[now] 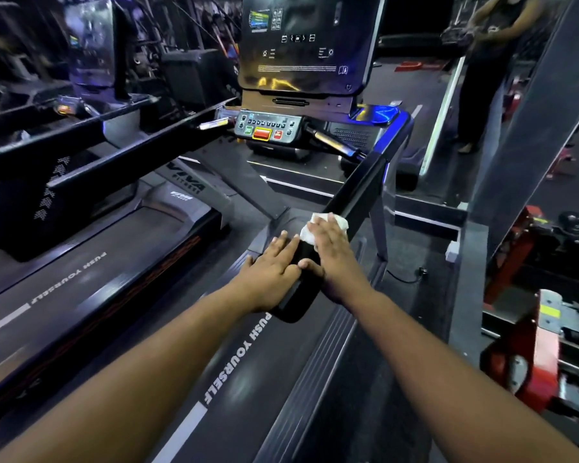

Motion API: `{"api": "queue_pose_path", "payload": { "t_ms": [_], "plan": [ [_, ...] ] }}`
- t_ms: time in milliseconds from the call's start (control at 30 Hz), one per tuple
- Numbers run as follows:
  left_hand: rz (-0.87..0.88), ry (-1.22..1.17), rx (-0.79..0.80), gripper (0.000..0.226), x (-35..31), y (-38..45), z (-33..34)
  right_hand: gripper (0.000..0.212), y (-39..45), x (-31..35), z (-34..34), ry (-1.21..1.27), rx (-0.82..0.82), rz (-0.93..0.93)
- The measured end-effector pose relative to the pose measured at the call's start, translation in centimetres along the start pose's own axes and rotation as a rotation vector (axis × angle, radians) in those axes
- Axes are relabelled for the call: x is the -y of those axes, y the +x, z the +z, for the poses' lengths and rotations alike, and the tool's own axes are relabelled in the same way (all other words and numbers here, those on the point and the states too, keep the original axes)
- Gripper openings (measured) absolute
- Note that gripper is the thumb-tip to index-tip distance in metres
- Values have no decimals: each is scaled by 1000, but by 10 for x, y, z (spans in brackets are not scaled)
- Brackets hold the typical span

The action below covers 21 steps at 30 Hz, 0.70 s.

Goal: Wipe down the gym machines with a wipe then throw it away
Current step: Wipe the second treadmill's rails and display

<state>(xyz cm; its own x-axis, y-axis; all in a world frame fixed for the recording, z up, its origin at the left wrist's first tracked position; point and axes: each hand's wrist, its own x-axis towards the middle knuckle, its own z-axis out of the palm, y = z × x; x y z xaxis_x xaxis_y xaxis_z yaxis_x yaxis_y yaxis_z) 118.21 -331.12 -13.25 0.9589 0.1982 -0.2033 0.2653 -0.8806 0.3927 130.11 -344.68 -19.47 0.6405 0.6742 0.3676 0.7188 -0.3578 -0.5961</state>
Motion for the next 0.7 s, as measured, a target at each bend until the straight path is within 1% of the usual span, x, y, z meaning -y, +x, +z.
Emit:
{"api": "queue_pose_path", "payload": {
  "t_ms": [67,133,167,233,300,333,433,533,600,633,700],
  "plan": [
    [-1,9,3,63,-5,7,-1,125,-13,-4,4,31,40,-86],
    [2,38,9,65,-10,16,-2,123,-10,-27,2,-60,67,-200],
    [9,60,11,65,-12,21,-3,122,0,-41,-3,-91,63,-218],
    [14,82,2,65,-21,36,-4,124,30,-66,-19,-90,52,-140],
    [14,84,-10,65,-30,52,-6,131,60,-79,-40,-86,78,-39],
    [12,81,-14,65,-33,59,-7,135,70,-82,-46,-101,99,-20],
    [1,89,-12,65,-40,81,-6,140,69,-85,-51,-95,142,-76],
    [-14,86,-11,65,-44,97,-5,133,50,-91,-39,-89,163,-195],
    [-21,97,-21,64,-47,107,-4,130,60,-107,-42,-127,140,-224],
    [-19,102,-25,65,-49,111,-5,131,71,-117,-46,-119,110,-192],
    [-8,111,-37,65,-54,122,-5,132,100,-139,-62,-72,66,-63]
  ]
}}
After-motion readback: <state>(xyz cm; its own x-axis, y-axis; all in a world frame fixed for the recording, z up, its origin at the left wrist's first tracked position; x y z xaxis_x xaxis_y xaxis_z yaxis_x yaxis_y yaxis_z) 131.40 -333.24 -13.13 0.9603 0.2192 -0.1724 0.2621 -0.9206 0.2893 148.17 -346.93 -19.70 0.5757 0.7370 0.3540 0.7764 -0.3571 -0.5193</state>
